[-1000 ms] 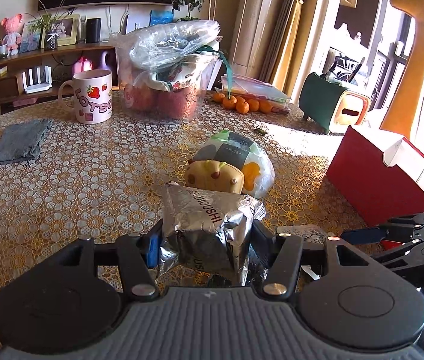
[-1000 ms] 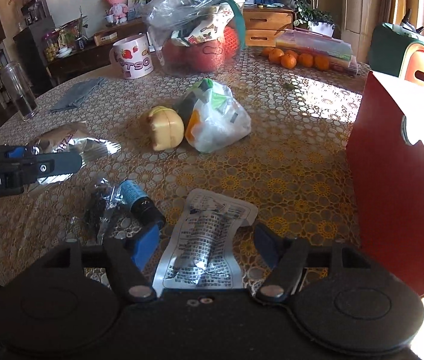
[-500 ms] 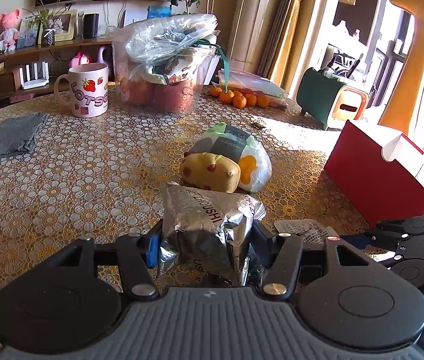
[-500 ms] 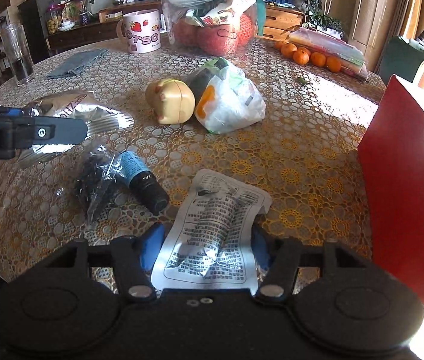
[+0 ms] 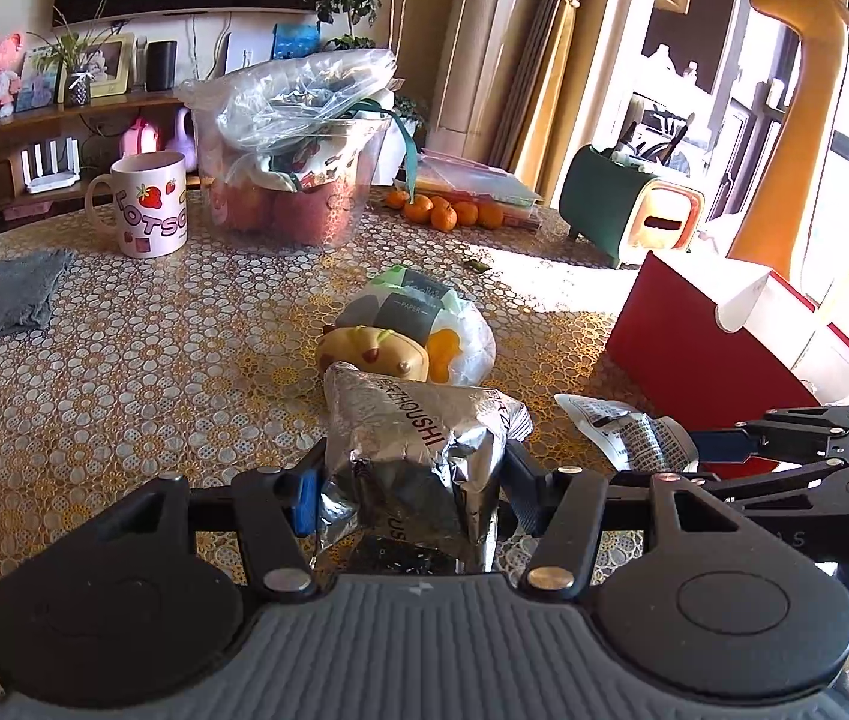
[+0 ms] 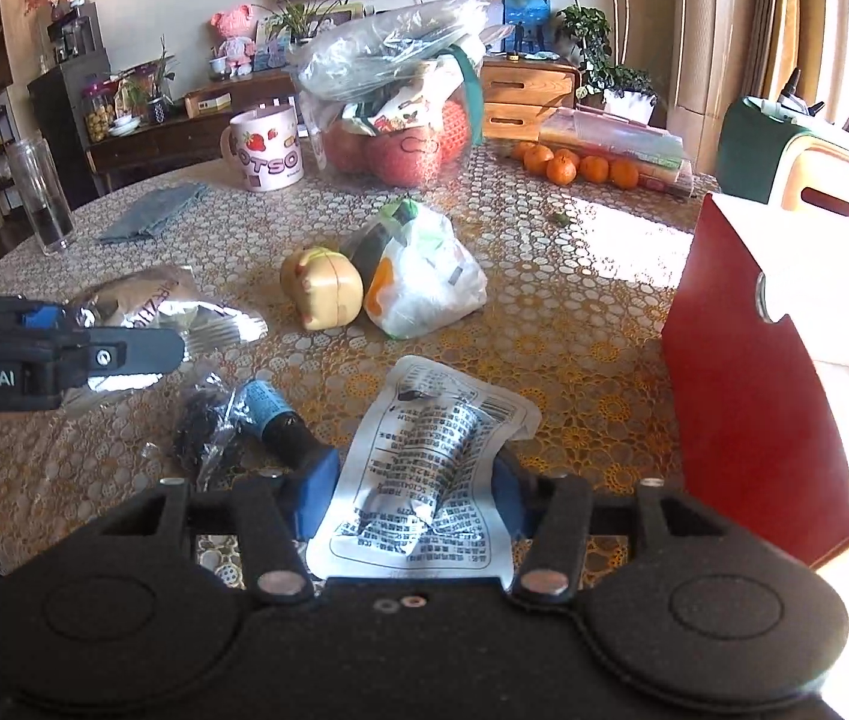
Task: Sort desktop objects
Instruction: 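Carry the foil packet and white sachet with both grippers over the red box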
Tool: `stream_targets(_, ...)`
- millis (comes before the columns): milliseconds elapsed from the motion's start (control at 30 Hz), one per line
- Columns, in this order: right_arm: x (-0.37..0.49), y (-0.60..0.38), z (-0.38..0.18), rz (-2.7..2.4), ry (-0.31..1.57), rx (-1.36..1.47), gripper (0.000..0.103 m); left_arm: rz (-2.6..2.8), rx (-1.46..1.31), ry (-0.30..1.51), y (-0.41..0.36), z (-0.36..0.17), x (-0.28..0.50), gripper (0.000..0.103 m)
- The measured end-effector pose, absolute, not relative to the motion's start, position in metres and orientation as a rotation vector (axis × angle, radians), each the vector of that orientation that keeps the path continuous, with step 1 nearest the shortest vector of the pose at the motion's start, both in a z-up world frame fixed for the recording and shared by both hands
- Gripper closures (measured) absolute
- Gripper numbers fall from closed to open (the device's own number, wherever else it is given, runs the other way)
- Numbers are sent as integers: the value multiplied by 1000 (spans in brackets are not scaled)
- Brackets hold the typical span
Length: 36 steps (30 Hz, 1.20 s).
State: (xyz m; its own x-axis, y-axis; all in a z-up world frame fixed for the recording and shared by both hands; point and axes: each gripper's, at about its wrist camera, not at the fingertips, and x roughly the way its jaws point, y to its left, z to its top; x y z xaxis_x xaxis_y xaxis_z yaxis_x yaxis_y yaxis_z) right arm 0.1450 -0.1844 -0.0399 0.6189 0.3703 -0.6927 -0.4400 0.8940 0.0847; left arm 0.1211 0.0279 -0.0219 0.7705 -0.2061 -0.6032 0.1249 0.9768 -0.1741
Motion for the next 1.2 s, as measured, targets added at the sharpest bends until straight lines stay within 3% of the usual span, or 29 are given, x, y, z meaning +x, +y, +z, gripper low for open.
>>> stream_targets(633,129,-265,54,486,613,-3,49,-328,-66,595,-49,36,113,45)
stream_targets(1200,143,-378,59,332,589,57,49,-488,19,605,-159,53,150,45)
